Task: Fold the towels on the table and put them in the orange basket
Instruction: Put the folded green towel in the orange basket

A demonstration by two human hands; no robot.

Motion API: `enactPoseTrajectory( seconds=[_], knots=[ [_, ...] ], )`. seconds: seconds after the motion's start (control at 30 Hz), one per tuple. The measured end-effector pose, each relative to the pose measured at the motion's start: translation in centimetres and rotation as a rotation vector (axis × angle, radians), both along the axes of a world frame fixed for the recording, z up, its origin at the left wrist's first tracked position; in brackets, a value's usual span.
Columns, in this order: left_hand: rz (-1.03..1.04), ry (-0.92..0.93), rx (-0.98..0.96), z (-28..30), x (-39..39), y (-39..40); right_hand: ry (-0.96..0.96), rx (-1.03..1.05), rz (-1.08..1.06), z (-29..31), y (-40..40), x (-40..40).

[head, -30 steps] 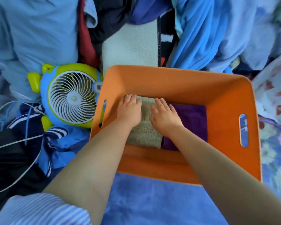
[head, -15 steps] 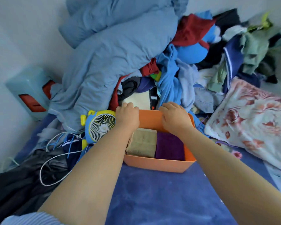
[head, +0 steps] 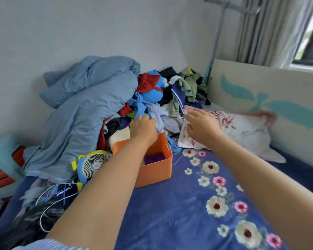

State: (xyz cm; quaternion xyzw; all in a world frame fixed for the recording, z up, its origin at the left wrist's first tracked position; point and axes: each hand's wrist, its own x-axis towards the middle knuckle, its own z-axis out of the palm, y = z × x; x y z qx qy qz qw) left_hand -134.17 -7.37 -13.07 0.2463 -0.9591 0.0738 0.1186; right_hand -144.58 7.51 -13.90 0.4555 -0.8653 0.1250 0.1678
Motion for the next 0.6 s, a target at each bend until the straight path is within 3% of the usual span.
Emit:
enactPoseTrajectory(
  seconds=[0.27,0.6],
  knots=[
    [-0.376,-0.021,-0.014,2.1,-0.5,18.6,0.048,-0.012,-0.418,2.3,21.6,7.0],
    [-0.933,0.011,-0.057,2.9,-1.2,50.0,0.021,0.018,-0.892,3.1,51.3,15.8]
  ],
)
